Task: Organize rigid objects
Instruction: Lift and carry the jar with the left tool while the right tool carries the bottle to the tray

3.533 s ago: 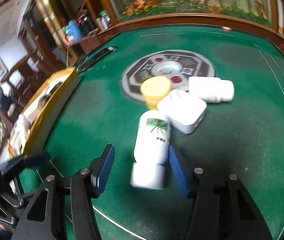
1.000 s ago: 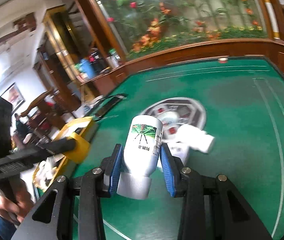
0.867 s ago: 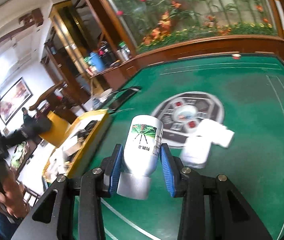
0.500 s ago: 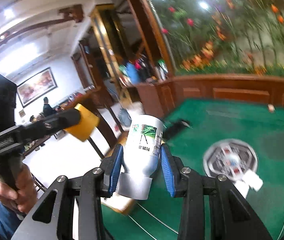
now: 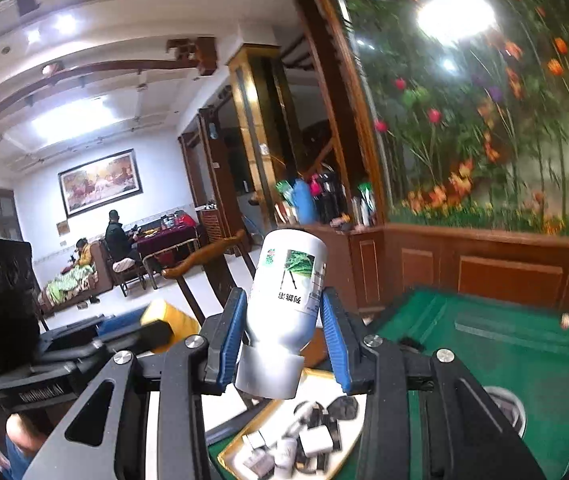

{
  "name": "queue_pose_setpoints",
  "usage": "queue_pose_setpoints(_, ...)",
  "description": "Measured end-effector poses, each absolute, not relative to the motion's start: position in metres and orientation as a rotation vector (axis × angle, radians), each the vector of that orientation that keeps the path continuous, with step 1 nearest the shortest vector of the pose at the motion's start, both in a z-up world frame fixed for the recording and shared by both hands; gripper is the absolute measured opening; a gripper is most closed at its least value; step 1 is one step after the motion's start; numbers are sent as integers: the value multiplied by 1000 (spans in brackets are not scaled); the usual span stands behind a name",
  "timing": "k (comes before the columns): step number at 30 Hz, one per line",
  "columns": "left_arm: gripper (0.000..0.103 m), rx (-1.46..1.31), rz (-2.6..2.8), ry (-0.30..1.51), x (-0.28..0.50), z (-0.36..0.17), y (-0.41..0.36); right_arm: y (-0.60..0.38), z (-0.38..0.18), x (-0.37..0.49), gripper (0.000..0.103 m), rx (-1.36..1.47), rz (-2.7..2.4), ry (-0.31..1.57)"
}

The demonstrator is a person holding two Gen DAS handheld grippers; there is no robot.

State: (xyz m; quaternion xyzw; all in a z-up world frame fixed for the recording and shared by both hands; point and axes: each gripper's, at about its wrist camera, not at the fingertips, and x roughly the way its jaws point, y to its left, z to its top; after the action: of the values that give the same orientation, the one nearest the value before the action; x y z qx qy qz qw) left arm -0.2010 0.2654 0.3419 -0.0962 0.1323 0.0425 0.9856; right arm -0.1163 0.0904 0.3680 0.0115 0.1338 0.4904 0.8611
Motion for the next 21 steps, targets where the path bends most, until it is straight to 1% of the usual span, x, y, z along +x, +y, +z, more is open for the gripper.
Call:
queue_pose_setpoints(5,43,-202,119,268,-215,341,290,120,388,-137,37,-10,1071,258)
queue_pose_setpoints(11,43,-250,133,287,-235,325,322,158,392,-156,37,-56,1087,282)
queue_pose_setpoints(16,43,-275,161,267,-263,319,347,191,400,-177,37,-116,1066,264)
queue_pose_setpoints(21,43,-301,188,256,-284,308,367,222,405,-185,37,-117,1076,295)
